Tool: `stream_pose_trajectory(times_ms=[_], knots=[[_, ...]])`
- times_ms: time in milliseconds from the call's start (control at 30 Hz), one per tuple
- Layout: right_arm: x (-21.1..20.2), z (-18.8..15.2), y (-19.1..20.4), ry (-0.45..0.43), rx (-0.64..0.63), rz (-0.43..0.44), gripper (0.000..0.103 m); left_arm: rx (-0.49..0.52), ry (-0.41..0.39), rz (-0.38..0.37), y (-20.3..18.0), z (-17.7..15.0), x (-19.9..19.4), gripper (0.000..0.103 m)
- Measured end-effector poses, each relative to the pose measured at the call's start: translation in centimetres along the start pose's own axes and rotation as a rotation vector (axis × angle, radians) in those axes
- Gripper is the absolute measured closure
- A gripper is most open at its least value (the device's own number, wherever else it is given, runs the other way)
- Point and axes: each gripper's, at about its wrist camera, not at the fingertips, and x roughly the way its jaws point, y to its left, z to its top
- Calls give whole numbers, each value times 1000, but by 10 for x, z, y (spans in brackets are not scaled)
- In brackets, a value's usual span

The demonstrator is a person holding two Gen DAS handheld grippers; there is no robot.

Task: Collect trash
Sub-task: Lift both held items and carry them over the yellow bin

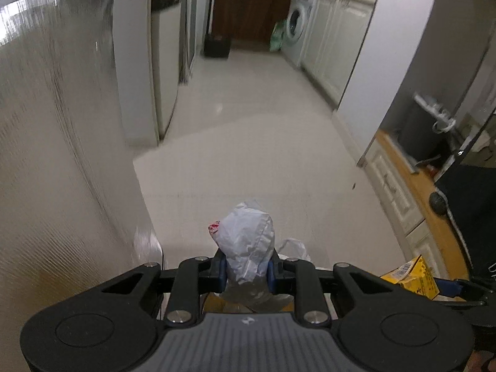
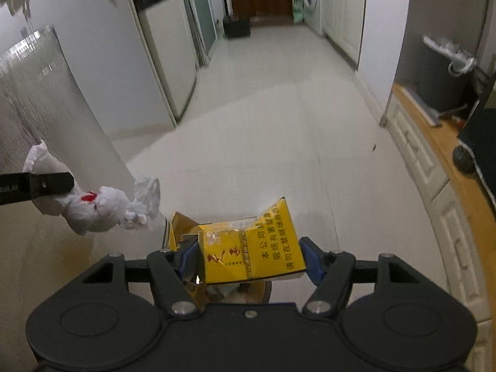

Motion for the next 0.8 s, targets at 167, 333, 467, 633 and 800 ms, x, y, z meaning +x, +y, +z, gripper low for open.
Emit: stream_pose_trajectory(times_ms=[167,333,467,633,800], knots=[[38,-3,8,85,-36,-19,35,33,108,14,1,-8,48,78],[67,-5,10,143,-57,-40,35,70,214,24,4,-18,91,78],[85,-10,13,187,-84,-53,35,108,271,26,1,-26,117,78],[107,-14,19,240,-134,-67,35,131,320,30,6,-33,137,78],[134,-19,29,296,-215,-60,35,145,345,43,12,-37,151,78]])
